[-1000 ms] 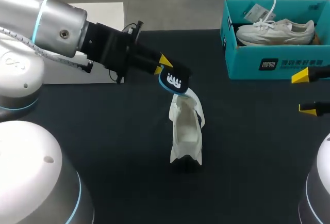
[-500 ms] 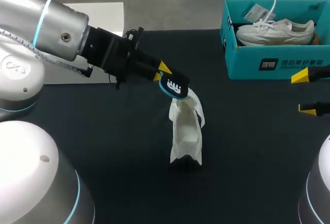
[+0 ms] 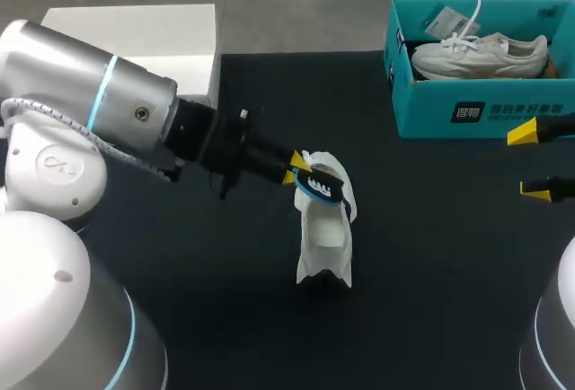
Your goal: Take the shoe out of the shoebox, open the shoe tongue, remove and reinsert the insole, then place the shoe into the shoebox
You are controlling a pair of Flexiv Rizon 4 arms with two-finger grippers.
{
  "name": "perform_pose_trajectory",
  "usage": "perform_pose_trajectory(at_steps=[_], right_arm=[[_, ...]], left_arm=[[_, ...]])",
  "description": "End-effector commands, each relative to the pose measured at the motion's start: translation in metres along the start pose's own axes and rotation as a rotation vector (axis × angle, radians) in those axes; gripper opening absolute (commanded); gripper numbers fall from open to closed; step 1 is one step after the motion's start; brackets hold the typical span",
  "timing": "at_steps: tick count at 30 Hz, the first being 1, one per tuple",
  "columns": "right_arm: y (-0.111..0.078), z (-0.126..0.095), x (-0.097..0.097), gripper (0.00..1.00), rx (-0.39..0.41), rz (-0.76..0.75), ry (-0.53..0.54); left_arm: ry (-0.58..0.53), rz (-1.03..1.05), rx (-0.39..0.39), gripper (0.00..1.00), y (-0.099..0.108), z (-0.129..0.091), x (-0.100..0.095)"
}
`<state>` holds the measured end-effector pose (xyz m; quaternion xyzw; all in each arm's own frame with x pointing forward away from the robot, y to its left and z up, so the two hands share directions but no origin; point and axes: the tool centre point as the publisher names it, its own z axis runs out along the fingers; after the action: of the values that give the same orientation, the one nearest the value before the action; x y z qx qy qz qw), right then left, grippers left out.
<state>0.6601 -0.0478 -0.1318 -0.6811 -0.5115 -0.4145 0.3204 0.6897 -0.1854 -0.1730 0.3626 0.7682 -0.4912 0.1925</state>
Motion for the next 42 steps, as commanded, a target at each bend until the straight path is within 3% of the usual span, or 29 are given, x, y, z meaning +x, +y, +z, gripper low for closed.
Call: perform_pose_trajectory(at_steps=[1, 12, 16, 22, 30, 42], right_arm=[[-0.003, -0.001, 0.0, 1.0, -0.004, 0.001, -0.002], [-0.003, -0.001, 0.0, 1.0, -0.004, 0.001, -0.002], [-0.003, -0.001, 0.0, 1.0, -0.004, 0.001, -0.002], [-0.003, -0.001, 0.0, 1.0, -0.004, 0.001, -0.002], [-0.003, -0.001, 0.0, 1.0, -0.004, 0.001, -0.002], [-0.003, -0.001, 0.0, 1.0, -0.004, 0.001, -0.002]], left_arm=[[0.029, -0.001, 0.011, 0.0, 0.004, 0.006, 0.018], [0.029, -0.001, 0.011, 0.0, 0.004, 0.006, 0.018], [0.015, -0.012, 0.076, 0.0, 0.009, 0.013, 0.031], [0.041, -0.033, 0.097, 0.0, 0.016, 0.03, 0.048], [0.052, -0.057, 0.078, 0.0, 0.038, 0.046, 0.058], [0.026, -0.053, 0.067, 0.0, 0.06, 0.057, 0.056]])
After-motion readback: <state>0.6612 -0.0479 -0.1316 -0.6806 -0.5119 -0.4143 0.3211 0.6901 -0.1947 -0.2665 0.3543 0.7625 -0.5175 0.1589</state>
